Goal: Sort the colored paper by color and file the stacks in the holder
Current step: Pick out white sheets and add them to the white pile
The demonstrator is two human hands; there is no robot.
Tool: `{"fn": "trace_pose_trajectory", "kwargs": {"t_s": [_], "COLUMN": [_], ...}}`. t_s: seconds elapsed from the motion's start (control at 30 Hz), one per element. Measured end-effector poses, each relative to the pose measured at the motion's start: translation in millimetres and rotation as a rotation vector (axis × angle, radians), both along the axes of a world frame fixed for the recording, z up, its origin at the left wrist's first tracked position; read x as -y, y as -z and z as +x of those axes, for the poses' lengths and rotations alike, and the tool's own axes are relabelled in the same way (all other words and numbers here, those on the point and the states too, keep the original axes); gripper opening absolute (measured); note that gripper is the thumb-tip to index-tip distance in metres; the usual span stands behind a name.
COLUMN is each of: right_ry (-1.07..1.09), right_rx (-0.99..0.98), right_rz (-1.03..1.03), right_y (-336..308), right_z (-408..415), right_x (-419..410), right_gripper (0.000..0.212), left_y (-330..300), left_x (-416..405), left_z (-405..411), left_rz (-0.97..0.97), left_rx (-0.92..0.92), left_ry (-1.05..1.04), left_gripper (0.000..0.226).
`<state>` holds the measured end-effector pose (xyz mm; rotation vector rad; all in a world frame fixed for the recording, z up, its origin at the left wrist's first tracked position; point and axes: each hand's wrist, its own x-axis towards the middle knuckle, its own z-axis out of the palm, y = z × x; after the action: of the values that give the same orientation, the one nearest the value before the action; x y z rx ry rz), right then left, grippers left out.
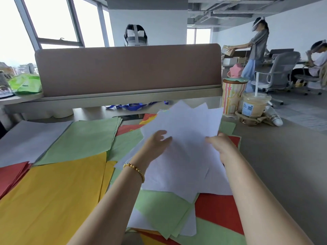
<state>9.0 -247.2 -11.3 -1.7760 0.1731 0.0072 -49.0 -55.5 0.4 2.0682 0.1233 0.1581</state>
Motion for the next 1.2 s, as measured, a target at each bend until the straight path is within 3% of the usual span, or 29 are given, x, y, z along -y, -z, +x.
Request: {"fn": "trace_pose_trajectory", "kwargs": {"t_s": [0.1,0.17,0.23,0.33,0.4,0.47,0.53,0.73,0.8,0.9,0.97,1.0,1.1,1.2], "right_ry": [0.020,-0.069,-0.158,-0.158,-0.097,-0.020,0.022,0.017,0.050,-0.090,-0.218,-0.233,-0.096,-0.017], "right_rx": [-0.046,-0.052,-0.040,-0.005,0.018,0.031,0.009,-0.061,-0.089,-0.132,-0.197,-0.215,-0.210,-0.200], "right_rz": [0.166,0.198,0.222,0.264,0.279,0.263,0.220,0.007,0.033,0.187,0.131,0.121,0.137,-0.007], "right_y": [-2,-5,-10,-12,-11,-9,-9,-8,-12,-9,-11,-13,-16,-12], "right_z": [1,-4,-11,-14,-13,-9,-7,-8,-13,-10,-14,-15,-9,-6], "right_x": [7,7,7,5,1,1,2,-2,-4,-4,-6,-6,0,7], "right_gripper": [0.044,0.033,0.020,0.010,0.027,0.048,0.053,0.054,0.054,0.033,0.021,0.025,0.062,0.062], "left_y": [1,2,4,4,4,4,7,14,14,15,14,13,15,12], "left_x": [-29,-48,-61,-67,-64,-60,-56,-45,-47,-48,-47,-47,-53,-58], "left_z": [5,3,1,-3,-7,-9,-8,-8,-6,-8,-10,-11,-9,-11], "left_rz": [0.244,0.260,0.162,-0.148,-0.362,-0.465,-0.536,-0.681,-0.712,-0.698,-0.692,-0.687,-0.630,-0.599], "left_rx": [0.046,0.064,0.098,0.080,-0.026,-0.096,-0.088,-0.038,-0.054,-0.103,-0.145,-0.152,-0.169,-0.236], "left_ry": [-0.234,-0.326,-0.369,-0.261,-0.138,-0.067,-0.099,-0.282,-0.307,-0.272,-0.218,-0.197,-0.182,-0.116], "left_gripper": [0.053,0.057,0.056,0.029,0.028,0.029,0.028,0.034,0.034,0.027,0.017,0.014,0.025,0.033]}}
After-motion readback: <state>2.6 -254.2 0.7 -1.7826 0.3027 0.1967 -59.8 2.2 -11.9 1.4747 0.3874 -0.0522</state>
